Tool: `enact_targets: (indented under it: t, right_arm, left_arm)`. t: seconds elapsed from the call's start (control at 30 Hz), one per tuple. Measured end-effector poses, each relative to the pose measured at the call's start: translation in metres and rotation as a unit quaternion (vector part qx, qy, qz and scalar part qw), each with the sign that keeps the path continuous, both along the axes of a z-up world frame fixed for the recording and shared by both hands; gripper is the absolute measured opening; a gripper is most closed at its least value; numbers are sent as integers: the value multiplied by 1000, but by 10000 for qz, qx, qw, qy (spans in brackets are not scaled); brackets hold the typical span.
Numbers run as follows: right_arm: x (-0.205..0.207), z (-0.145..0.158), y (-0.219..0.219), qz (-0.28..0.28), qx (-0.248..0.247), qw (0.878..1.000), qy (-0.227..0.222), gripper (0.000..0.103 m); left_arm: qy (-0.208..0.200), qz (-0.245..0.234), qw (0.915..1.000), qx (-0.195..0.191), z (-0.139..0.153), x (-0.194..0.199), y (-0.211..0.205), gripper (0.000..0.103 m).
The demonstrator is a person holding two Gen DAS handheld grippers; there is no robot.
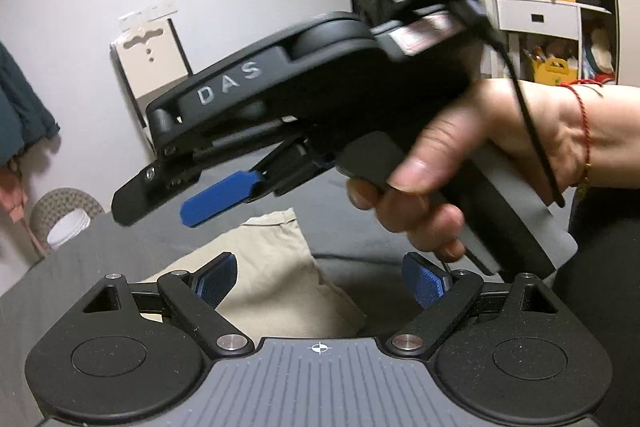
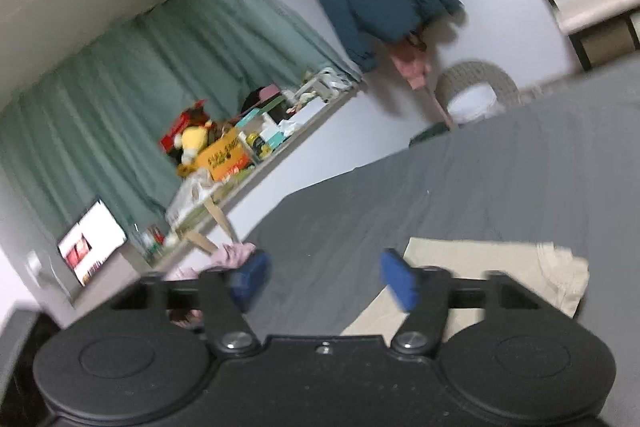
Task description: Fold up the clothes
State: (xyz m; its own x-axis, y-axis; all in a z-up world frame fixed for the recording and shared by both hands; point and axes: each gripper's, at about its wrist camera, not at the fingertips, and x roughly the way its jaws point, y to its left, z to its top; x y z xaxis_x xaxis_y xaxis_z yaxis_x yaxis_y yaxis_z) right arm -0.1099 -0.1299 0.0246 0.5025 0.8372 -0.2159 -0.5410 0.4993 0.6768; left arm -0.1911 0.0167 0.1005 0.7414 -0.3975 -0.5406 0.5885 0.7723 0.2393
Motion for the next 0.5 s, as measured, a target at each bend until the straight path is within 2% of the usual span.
enact_targets:
  t: [0.1,0.3,0.33,0.47,0.5]
  right_arm:
    - [7,-6,-13,-196,365,9987,292,52]
    - [12,-13,-54,-961,936,9893,572,53]
    - [13,-13,-59,-1062,990,9875,622,58]
    - [12,-14,-53,-1237,670,9884,575,64]
    - [12,-13,-49,-1172,549,9899,583,80]
  left_arm:
    - [-37,-3,10000,44,1,-2,0,90]
    - [-136,135,9995,240,1,-6,9,90]
    - [-180,170,9993,296,1,-6,9,90]
    - [-410,241,9974,539,3,-10,11,90]
    - [-471,247,9966,628,3,-12,10,90]
